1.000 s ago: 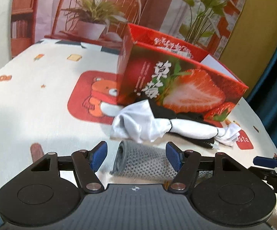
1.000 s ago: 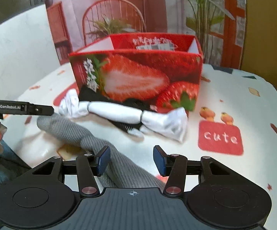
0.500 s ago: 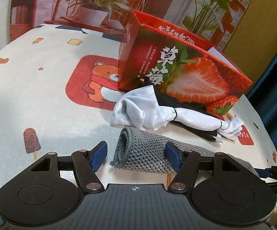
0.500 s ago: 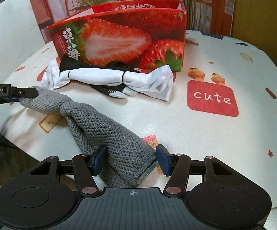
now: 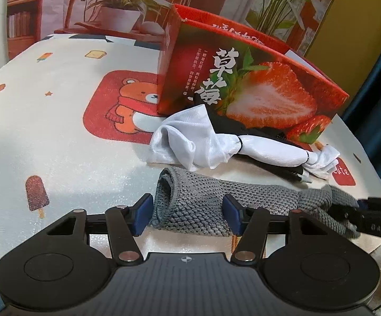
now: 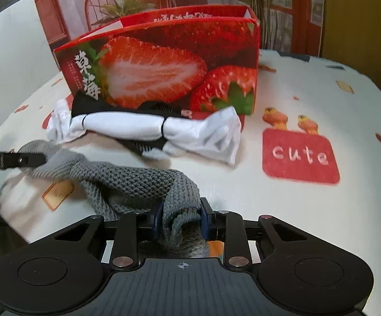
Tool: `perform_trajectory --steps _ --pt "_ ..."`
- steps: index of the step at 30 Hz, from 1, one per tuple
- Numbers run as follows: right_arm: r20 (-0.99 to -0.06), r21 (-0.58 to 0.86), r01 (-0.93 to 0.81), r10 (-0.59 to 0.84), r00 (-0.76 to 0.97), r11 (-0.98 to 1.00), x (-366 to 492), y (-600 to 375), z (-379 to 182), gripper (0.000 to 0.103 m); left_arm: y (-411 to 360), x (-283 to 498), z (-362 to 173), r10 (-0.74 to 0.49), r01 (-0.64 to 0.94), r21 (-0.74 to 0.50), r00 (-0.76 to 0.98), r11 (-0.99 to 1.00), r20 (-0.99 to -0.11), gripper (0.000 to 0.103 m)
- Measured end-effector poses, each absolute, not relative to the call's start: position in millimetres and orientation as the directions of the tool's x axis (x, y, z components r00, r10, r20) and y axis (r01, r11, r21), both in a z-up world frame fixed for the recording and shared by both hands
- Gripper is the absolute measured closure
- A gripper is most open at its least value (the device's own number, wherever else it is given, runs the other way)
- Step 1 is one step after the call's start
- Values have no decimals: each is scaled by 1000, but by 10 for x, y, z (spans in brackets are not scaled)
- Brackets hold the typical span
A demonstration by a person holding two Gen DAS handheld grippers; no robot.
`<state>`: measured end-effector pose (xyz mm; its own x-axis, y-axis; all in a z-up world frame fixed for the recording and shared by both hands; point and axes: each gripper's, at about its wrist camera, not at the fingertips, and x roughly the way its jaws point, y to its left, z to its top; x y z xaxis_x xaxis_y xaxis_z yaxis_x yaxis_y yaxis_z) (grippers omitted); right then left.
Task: Organize soft objects
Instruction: 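Close the right gripper on the grey knitted cloth and lift it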
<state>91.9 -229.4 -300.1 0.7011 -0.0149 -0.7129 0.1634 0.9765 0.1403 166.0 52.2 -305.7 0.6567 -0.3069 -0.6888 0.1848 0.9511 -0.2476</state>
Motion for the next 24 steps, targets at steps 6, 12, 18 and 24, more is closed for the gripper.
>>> perform_trajectory --steps 6,12,18,24 --pt "-670 95 156 -53 740 983 1052 -2273 -3048 78 529 1658 -3055 -296 185 -233 662 955 -689 50" --pt "-630 133 180 -58 775 975 891 -2329 -3103 74 527 1676 -3060 -274 171 -215 672 961 -688 57" --pt "-622 191 240 -72 780 952 748 -2462 -3099 72 523 1680 -3060 -267 169 -208 673 963 -689 58" --pt "-613 218 231 -51 789 948 710 -2463 -3091 82 541 1673 -3054 -269 167 -213 678 963 -684 64"
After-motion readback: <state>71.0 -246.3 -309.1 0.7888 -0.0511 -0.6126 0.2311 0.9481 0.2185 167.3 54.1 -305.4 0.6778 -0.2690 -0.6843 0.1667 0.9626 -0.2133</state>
